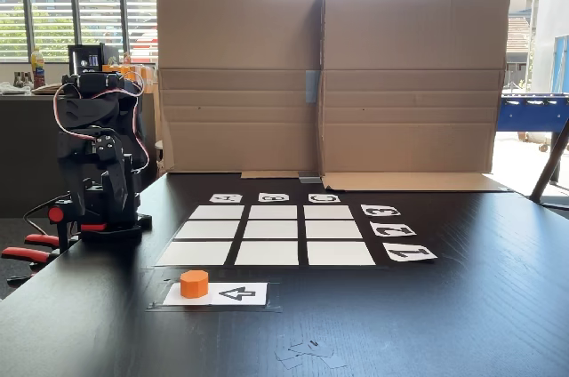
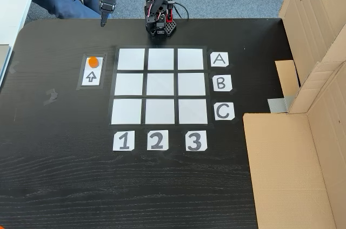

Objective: Pick up the round, orange token and place it in the grid on square A1.

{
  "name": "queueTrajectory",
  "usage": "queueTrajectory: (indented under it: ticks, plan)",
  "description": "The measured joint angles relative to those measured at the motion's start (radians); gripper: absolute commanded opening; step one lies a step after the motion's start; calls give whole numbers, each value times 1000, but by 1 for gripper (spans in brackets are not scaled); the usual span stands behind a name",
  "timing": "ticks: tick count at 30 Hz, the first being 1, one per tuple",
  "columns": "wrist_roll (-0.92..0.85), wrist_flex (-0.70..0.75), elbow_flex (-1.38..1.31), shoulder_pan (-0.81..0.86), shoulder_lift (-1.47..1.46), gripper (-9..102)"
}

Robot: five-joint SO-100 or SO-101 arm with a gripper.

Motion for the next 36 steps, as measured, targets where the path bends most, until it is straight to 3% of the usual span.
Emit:
queueTrajectory:
  ticks: [36]
  plan:
    - [264, 100, -525, -425, -664, 23]
